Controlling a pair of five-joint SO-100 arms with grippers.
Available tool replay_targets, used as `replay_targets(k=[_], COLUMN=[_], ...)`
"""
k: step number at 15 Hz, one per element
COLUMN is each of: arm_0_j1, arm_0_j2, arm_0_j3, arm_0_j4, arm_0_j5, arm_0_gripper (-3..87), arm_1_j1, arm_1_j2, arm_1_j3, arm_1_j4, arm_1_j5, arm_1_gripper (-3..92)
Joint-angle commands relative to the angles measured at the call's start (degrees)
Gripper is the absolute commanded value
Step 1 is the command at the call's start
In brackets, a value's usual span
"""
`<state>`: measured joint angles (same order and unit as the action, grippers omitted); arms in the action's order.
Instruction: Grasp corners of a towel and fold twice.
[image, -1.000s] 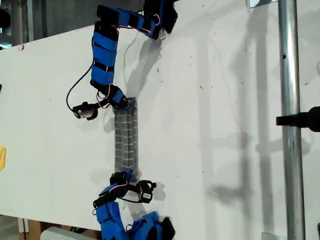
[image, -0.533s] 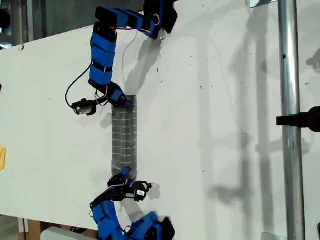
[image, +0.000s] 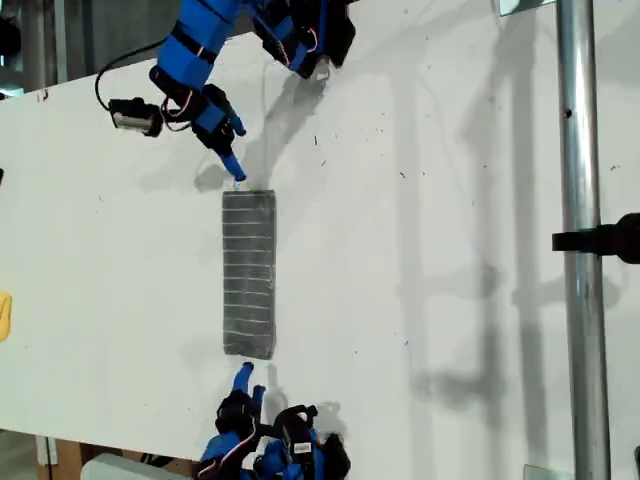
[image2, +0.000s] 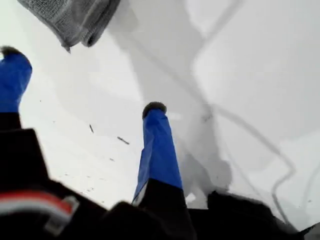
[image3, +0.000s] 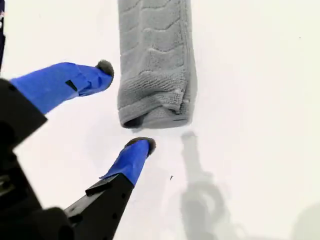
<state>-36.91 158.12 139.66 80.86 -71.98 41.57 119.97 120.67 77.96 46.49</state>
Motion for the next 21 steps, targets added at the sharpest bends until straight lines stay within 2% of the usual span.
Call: replay_targets(k=[1,3,4,6,7,9,11,14,16,19,21], arm_0_j1=[13.4,24.7,26.9,29.1,30.8,33.7,35.7,34.2,34.2,34.2,34.2], arm_0_j2=[18.2,26.1,30.8,41.2,41.1,41.1,41.1,41.1,41.1,41.1,41.1], arm_0_j3=[7.6,14.7,18.2,25.3,27.2,32.8,39.1,39.2,39.2,39.2,39.2], arm_0_j4=[-2.5,-7.5,-7.9,-4.0,-4.7,-6.9,-11.3,-8.7,-8.2,-7.6,-7.3], arm_0_j5=[-7.7,-14.5,-16.3,-18.6,-18.5,-20.4,-20.2,-18.3,-19.1,-20.1,-20.1], arm_0_gripper=[16.0,8.7,1.8,0.0,-1.5,-2.6,-2.7,-2.7,-2.7,-2.7,-2.7], arm_1_j1=[-6.6,-16.0,-21.2,-27.5,-28.9,-28.0,-21.8,-13.4,-12.5,-12.7,-12.5], arm_1_j2=[27.0,35.7,40.8,42.0,41.2,39.2,33.8,17.3,-1.6,-25.1,-35.6], arm_1_j3=[11.4,15.4,18.2,19.3,19.7,20.0,19.2,15.6,8.0,-5.9,-14.2], arm_1_j4=[3.1,6.5,6.3,7.6,8.2,7.3,5.3,-7.0,-14.3,-20.7,-21.0], arm_1_j5=[10.7,22.9,27.8,33.9,35.9,35.7,30.8,23.0,22.1,22.1,22.1], arm_1_gripper=[40.7,40.7,39.4,41.3,42.2,45.0,48.9,49.3,50.2,51.5,51.8])
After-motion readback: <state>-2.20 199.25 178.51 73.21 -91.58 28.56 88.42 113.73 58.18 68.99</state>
